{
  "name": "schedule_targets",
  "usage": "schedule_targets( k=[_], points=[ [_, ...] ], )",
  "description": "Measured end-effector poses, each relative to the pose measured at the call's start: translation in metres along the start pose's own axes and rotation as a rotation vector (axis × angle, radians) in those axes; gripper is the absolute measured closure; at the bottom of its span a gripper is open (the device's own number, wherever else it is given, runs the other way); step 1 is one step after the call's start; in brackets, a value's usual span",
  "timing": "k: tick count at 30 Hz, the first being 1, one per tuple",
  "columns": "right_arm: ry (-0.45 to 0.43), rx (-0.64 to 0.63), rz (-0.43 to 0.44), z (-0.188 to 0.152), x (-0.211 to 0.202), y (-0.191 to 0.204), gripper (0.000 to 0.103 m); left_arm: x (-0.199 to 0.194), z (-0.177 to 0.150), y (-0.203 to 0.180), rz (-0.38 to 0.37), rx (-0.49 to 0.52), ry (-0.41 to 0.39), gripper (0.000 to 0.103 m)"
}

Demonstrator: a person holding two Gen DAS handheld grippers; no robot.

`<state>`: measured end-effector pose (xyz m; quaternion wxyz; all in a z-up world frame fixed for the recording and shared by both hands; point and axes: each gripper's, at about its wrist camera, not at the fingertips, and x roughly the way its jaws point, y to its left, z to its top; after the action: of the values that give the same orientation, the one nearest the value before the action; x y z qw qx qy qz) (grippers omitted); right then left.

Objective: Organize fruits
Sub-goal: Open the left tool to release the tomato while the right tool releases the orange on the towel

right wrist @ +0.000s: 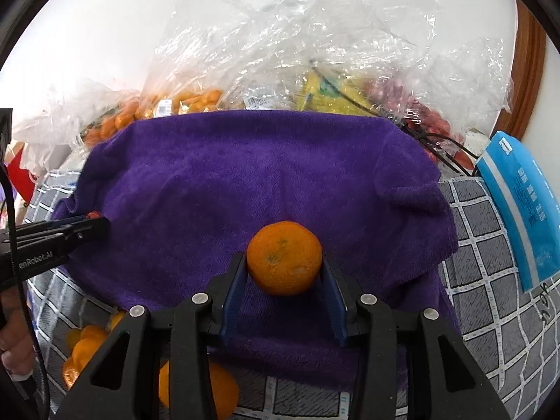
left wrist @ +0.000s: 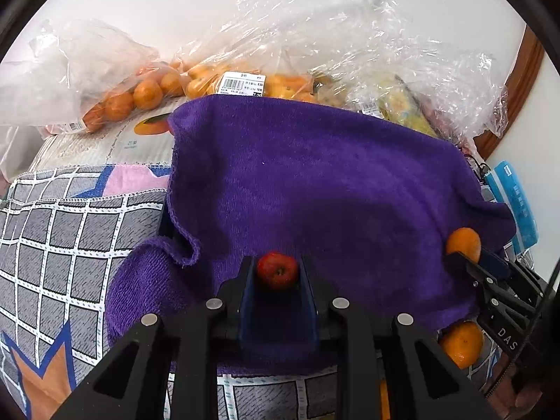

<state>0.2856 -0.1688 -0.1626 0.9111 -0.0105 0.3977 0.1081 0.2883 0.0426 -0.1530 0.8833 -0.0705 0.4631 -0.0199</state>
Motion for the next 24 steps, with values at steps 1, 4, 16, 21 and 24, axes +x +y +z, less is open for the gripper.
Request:
schedule_targets(
  k=[1,4,16,21,24],
  points=[
    [-0.005,0.001,0.0,0.0,-0.002,0.001,0.053,0.0,0.0,0.0,-0.002,-0.001,0.004,0.079],
    [-0.033,-0.007,-0.008,0.002,-0.011,0.005,0.044,-0.005,0.0,-0.001,0.016,0.002,0.004,0.074],
    [-0.171,0.034,-0.052,0.0,-0.094,0.017,0.036,-0.084,-0.015,-0.011,0.084,0.034,-0.128,0.048],
    [-0.216,0.05,-0.061,-0.014,-0.131,0.019,0.036,-0.119,-0.038,-0.009,0.084,0.018,-0.185,0.048],
    [-0.243,0.064,-0.074,-0.027,-0.15,0.021,0.036,-0.133,-0.051,-0.007,0.076,0.012,-0.202,0.048]
  ],
)
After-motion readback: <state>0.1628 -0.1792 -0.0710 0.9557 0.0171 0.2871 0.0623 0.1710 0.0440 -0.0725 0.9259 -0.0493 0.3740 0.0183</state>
